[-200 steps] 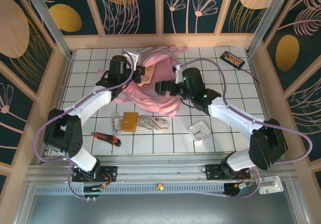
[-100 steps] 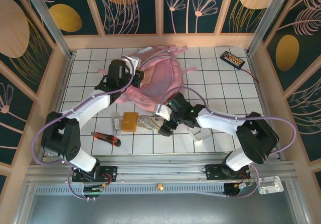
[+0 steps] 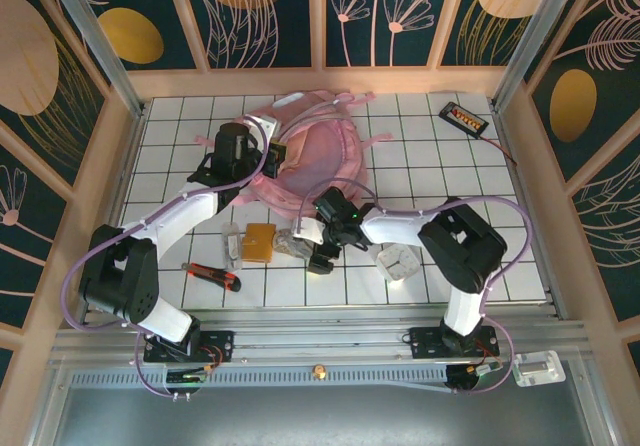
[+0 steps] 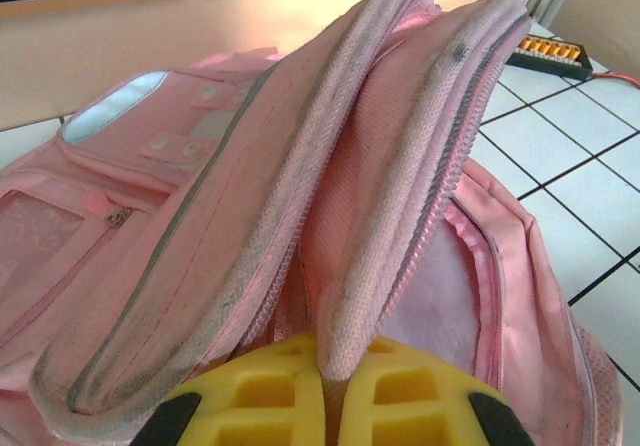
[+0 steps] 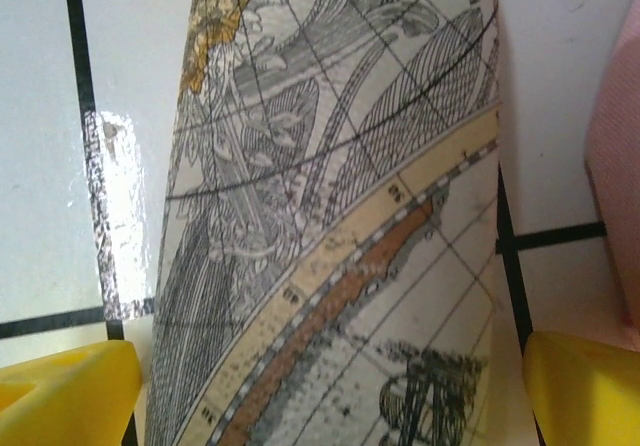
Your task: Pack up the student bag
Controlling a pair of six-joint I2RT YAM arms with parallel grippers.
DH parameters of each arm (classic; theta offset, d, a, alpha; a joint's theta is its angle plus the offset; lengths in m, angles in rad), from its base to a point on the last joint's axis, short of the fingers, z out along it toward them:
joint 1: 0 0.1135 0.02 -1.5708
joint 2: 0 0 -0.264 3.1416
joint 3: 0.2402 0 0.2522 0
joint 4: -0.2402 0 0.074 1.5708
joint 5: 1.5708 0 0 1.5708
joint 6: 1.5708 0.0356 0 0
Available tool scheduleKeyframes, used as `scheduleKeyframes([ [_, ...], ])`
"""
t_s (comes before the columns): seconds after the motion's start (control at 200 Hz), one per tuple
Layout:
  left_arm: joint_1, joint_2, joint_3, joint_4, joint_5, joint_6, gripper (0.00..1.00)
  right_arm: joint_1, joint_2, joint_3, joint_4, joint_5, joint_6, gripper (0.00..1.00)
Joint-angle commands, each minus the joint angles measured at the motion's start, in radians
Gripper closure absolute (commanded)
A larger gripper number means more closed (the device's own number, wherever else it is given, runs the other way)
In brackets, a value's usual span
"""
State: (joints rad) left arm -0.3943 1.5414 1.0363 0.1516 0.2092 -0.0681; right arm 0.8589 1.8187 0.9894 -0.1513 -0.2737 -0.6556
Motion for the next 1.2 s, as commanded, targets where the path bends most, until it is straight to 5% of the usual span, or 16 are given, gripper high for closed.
scheduleKeyframes([
  [0.0, 0.009, -0.041, -0.007, 0.071, 0.025, 0.009, 0.95, 0.014, 0.077, 0.047, 0.033, 0.032, -0.004, 0.04],
  [0.49, 0.011, -0.038, -0.018, 0.086, 0.022, -0.017, 0.94, 0.042, -0.101, -0.105, 0.126, 0.092, 0.088, 0.51],
  [0.64, 0.011, -0.035, -0.014, 0.088, 0.026, -0.034, 0.94, 0.012, -0.263, -0.189, 0.192, -0.001, 0.201, 0.54],
  [0.736, 0.011, -0.038, -0.013, 0.098, 0.032, -0.05, 0.94, -0.073, -0.396, -0.253, 0.296, -0.14, 0.381, 0.54],
  [0.926, 0.011, -0.052, -0.011, 0.128, 0.065, -0.088, 0.94, -0.305, -0.506, -0.304, 0.591, -0.296, 1.077, 0.53],
  [1.191, 0.01, -0.024, 0.011, 0.161, 0.107, -0.13, 0.94, -0.393, -0.134, 0.009, 0.522, -0.34, 1.573, 0.53],
])
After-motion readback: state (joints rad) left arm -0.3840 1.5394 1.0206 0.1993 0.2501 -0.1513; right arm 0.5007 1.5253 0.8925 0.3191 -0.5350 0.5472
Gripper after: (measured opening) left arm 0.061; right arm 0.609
